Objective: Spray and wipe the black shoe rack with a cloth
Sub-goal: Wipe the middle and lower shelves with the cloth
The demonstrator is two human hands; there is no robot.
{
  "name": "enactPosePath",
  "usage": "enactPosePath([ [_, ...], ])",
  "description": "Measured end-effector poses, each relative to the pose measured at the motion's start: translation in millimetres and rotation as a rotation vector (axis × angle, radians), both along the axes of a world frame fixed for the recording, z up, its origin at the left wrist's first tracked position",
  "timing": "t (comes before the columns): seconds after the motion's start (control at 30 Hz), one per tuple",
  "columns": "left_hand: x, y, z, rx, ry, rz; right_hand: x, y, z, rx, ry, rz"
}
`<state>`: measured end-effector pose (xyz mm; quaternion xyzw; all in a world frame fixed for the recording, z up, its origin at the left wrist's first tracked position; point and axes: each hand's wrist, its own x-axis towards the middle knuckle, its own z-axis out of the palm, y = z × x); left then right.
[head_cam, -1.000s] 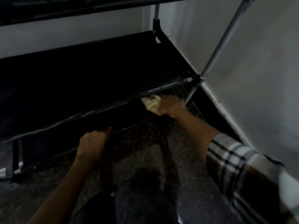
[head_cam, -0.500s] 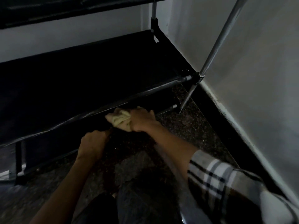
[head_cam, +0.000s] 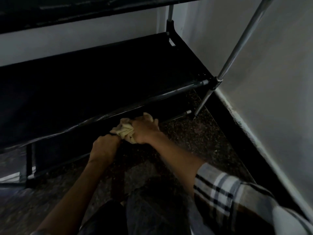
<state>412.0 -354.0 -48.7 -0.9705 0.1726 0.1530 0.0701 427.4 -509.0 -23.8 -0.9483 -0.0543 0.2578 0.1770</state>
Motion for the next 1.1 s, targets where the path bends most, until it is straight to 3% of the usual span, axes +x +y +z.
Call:
enactPosePath([
  [0.23, -8, 6, 17, -0.245, 0.106, 0.128, -31, -26, 5, 0.188, -0.149, -0.070],
  [0.43, -42, 30, 61, -0.326, 0.167, -0.020, -93, -63, 31, 0.236, -0.158, -0.236],
  [0.5, -59, 41, 81, -0.315, 0.135, -0.081, -111, -73, 47, 0.336, -0.167, -0.279],
  [0.63, -92, 63, 137, -0.358, 0.026, -0.062, -150, -77, 113, 0.853, -0.106, -0.462],
  [0.77, -116, 84, 211, -0.379, -0.164, -0.032, -174, -72, 193, 1.118, -0.122, -0.508],
  [0.93, -139, 113, 310, -0.491, -0.421, 0.075, -184, -34, 292, 1.306, -0.230, -0.409],
  [1.1, -150, 147, 391, -0.552, -0.640, 0.191, -185, 25, 367, 1.354, -0.371, -0.370],
])
